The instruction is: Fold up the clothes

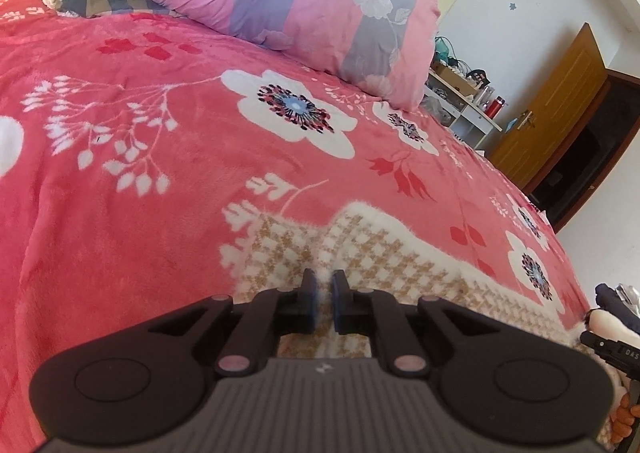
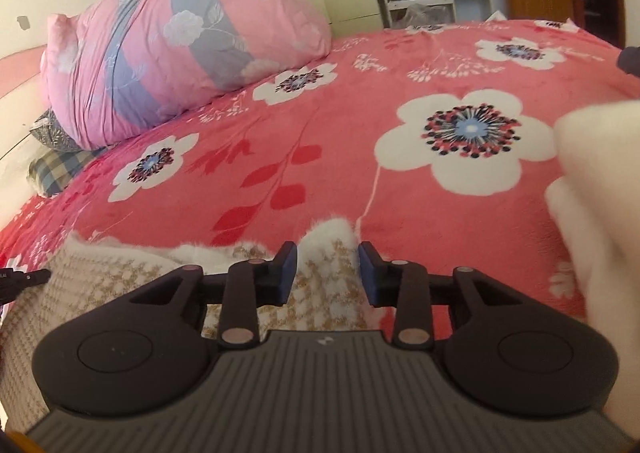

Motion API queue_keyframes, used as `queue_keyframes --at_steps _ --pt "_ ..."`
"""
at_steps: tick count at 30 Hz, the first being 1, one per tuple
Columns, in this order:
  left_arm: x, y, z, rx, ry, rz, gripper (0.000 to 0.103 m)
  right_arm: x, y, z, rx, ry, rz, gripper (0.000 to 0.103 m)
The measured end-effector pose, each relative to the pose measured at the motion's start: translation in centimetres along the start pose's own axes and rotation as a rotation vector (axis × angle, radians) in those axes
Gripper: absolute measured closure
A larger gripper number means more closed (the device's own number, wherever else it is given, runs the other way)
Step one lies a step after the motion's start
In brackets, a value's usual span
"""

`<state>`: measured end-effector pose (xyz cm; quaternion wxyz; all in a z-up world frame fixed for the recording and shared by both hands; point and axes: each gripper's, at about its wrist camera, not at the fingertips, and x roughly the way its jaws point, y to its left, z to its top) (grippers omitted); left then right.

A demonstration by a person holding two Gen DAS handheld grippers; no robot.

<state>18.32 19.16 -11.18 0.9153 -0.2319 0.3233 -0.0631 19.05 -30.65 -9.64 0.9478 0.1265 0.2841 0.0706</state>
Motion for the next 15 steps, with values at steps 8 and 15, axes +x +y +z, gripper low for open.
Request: queue_keyframes --at_steps 8,15 --pt "-2.8 -0.3 0.8 -0.048 -0.137 -0.032 0.095 -2.2 0.7 0.7 -0.02 -0.126 -0.003 0.096" --pt "-1.9 -0.8 1.4 0.014 -0.166 0.055 0.095 -1.4 1.6 3.2 -0.03 -0.211 0.055 0.096"
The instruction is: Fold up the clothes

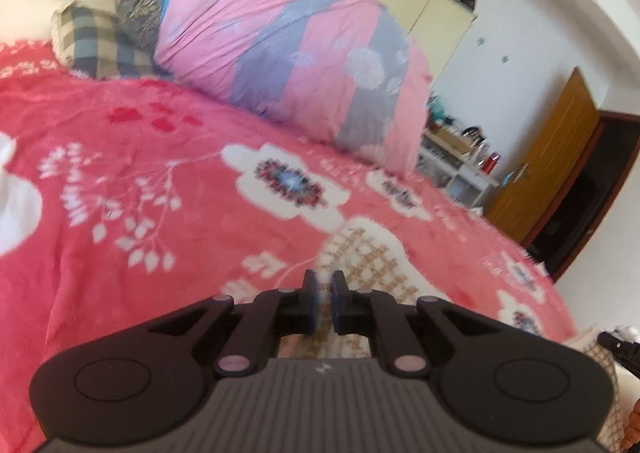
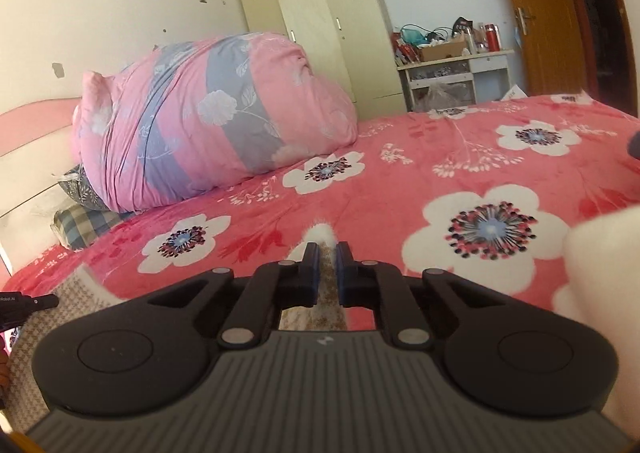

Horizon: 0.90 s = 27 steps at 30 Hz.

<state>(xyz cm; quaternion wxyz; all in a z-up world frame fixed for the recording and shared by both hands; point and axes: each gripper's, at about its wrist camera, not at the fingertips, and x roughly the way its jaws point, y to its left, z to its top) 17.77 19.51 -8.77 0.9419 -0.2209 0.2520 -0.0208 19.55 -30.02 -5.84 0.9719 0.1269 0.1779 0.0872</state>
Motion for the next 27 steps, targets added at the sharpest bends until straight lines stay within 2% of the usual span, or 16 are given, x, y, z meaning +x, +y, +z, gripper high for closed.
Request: queue_keyframes --at_steps 3,4,7,9,11,12,14,17,18,20,21,23,24,26,27 --pt "1.9 1.1 -1.5 -0.007 0.049 0.061 0.093 4.0 -1.6 -2.5 0.024 0.1 -0.033 0.095" --pt "2.1 1.5 -1.6 -0.025 0.055 0.059 0.091 4.6 -2.3 -3.2 0.055 0.131 -0.031 0.095" --pt "1.5 2.0 -1.1 -0.039 0.046 0.064 0.079 6.4 -4.3 -4.9 0.154 0.219 -0.019 0.092" --pt "-0.1 1.3 -0.4 -0.007 -0.012 0.093 0.076 4.7 -4.1 -4.0 0.159 0.159 -0.053 0.091" --pt "-1.9 0.2 0.4 0.027 -0.077 0.078 0.073 2.0 -3.2 -2.4 0.129 0.083 -0.081 0.089" --pt "-2.6 -0.5 0.7 0.048 -0.089 0.051 0.061 0.6 -2.7 -1.6 0.117 0.042 -0.077 0.089" --pt "-2.6 -2.6 0.7 0.094 -0.047 -0.023 0.045 -1.5 -0.6 -0.6 0.064 0.01 -0.019 0.089" --pt "-1.0 -5.7 -0.4 0.196 0.044 -0.094 0.044 -0.7 3.7 -1.1 -0.056 0.097 0.09 0.089" --pt "0.2 -6.4 -1.1 0.238 0.076 -0.077 0.044 0.0 5.1 -1.8 -0.086 0.136 0.132 0.09" --pt "3.2 -6.6 -2.6 0.305 0.128 0.044 0.044 2.7 6.8 -3.8 -0.133 0.231 0.14 0.091" --pt "4.6 -6.1 -3.0 0.314 0.152 0.114 0.044 4.5 7.0 -5.1 -0.158 0.282 0.113 0.092" --pt "4.6 -4.4 -2.1 0.202 0.162 0.085 0.047 7.0 6.3 -7.0 -0.135 0.346 0.072 0.095" --pt "4.5 -3.5 -1.6 0.142 0.165 0.063 0.048 6.9 5.7 -6.7 -0.073 0.342 0.08 0.096" --pt "3.1 -2.4 -0.8 0.143 0.139 0.061 0.046 5.2 5.5 -5.5 -0.014 0.299 0.064 0.093" --pt "2.8 -2.0 -0.6 0.163 0.124 0.085 0.039 3.9 5.6 -5.0 -0.016 0.265 0.05 0.092"
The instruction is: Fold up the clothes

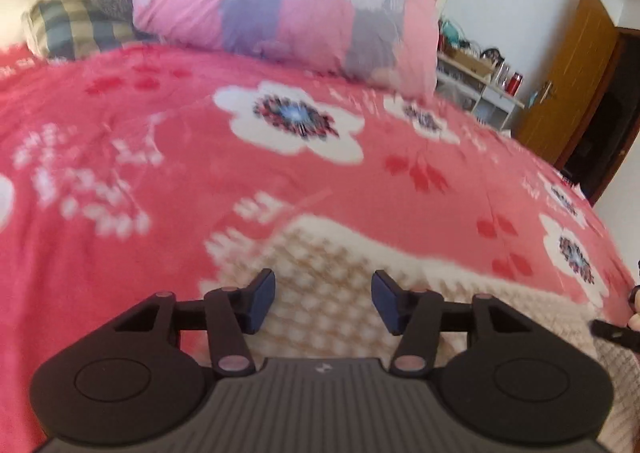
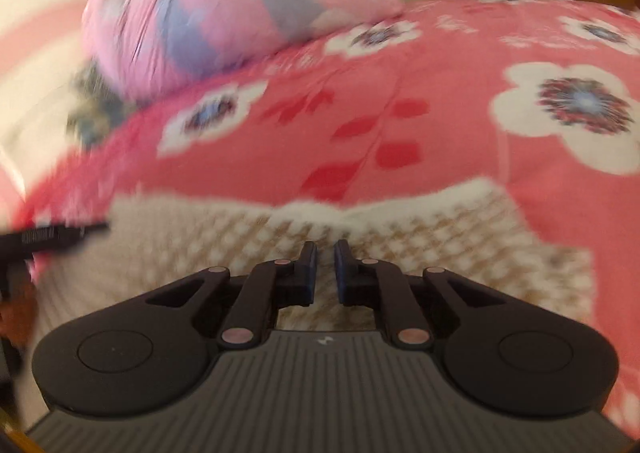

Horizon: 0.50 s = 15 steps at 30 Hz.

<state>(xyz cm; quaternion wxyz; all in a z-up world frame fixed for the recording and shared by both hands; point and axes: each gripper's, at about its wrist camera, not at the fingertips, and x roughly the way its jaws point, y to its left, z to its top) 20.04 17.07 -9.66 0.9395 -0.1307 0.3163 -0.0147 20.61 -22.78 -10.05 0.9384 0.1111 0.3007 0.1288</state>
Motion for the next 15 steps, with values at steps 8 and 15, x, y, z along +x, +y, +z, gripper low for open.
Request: queue_keyframes --at_steps 8,15 --pt "1.1 7.0 0.9 -0.247 0.043 -0.014 0.047 -0.2 -6.1 -2.1 0.14 0.056 -0.107 0.096" --pt "-9.2 4.8 -0.5 -0.09 -0.089 -0.108 0.041 -10.8 -1.3 -3.5 0.065 -0.085 -0.139 0.083"
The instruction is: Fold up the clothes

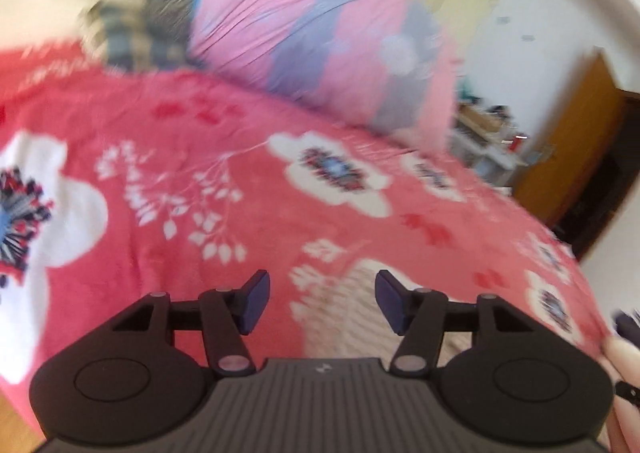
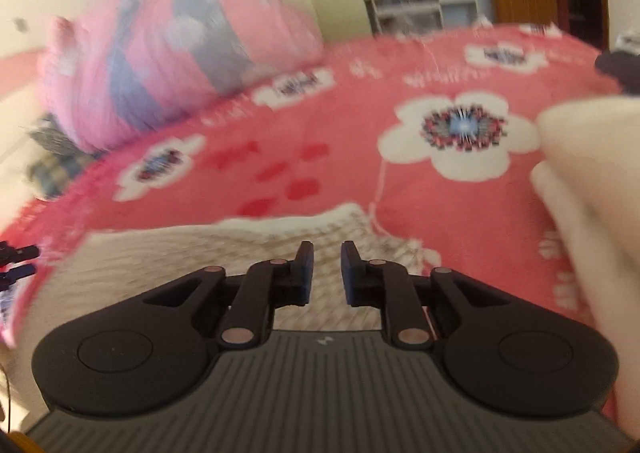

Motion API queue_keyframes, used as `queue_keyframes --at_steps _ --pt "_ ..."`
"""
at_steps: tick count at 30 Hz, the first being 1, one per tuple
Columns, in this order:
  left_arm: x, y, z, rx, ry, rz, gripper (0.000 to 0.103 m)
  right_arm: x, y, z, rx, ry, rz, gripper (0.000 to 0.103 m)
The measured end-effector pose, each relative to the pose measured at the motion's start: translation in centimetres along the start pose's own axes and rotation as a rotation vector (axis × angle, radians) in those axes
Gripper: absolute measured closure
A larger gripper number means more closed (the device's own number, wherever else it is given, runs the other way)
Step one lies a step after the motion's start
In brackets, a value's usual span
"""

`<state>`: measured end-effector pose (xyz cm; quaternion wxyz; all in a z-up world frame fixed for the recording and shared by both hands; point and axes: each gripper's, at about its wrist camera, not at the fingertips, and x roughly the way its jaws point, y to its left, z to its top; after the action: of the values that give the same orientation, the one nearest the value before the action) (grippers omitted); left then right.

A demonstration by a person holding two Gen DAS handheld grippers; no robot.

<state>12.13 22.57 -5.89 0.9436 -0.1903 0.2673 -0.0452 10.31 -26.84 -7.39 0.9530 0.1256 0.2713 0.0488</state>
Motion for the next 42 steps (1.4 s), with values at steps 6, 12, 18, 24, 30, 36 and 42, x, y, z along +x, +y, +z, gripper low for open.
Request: queue_keyframes --at_steps 6,12,18,24,30,36,42 --pt "-0.2 -3.3 -6.9 0.201 0.15 0.02 0.039 -1.7 -0.6 -6.8 -0.026 0.127 -0.086 0.08" --pt "-1.2 -4.3 -7.4 0.189 0.085 0.057 0.039 -4.2 -0.4 -5.4 0.036 0.084 -0.047 0.078" --pt "-1.5 -4.9 -8.6 0.188 0.089 0.119 0.036 -3.7 -0.4 -9.5 -0.046 0.173 -0.052 0.057" --pt "-1.4 -5.8 -8.6 0.152 0.097 0.176 0.03 -4.3 1.1 -10.0 -0.101 0.131 -0.079 0.041" --pt "-3.5 -6.4 -7.7 0.069 0.055 0.178 0.03 -6.9 1.0 -8.7 -0.052 0.055 -0.044 0.012" --pt "-6.1 -7.7 -7.2 0.042 0.023 0.149 0.015 -8.7 1.1 -7.5 -0.055 -0.025 -0.103 0.001" --pt "-7.4 -9.7 -7.2 0.067 0.03 0.127 0.011 -9.4 1.9 -7.3 -0.059 -0.048 -0.208 0.001"
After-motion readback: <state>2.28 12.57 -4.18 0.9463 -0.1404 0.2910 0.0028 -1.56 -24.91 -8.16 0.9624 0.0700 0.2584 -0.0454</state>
